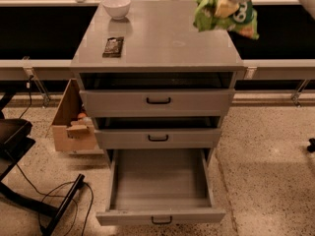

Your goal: Pick green rice chip bag from bottom drawer and place on counter

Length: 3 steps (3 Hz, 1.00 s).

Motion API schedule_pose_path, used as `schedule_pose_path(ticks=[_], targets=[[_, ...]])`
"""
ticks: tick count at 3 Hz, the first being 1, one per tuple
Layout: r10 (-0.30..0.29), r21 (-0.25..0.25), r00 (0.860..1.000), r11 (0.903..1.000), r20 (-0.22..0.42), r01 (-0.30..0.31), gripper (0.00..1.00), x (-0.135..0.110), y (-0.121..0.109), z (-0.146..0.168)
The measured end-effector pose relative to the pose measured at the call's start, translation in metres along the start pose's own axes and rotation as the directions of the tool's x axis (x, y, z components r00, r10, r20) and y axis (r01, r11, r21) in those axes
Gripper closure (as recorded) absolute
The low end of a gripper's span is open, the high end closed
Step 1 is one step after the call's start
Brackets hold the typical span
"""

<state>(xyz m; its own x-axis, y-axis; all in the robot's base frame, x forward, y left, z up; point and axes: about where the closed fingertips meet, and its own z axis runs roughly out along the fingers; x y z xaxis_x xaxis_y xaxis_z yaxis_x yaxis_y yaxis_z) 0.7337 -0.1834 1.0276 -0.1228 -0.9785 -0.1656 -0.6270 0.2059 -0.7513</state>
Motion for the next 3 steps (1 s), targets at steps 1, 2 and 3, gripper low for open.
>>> schedule_pose_path(ticks=[1,2,3], targets=[[-0.044,0.099,0.980,0.9948,0.196,0.025,1.00,-0.007,-0.047,0.042],[-0.065,0.030,0.934,0.9979,0.351,0.058,1.00,-0.032,-0.026,0.111],[-0.109,-0.081,0.851,0.9813,0.514,0.175,0.97,-0.079,0.032,0.193]])
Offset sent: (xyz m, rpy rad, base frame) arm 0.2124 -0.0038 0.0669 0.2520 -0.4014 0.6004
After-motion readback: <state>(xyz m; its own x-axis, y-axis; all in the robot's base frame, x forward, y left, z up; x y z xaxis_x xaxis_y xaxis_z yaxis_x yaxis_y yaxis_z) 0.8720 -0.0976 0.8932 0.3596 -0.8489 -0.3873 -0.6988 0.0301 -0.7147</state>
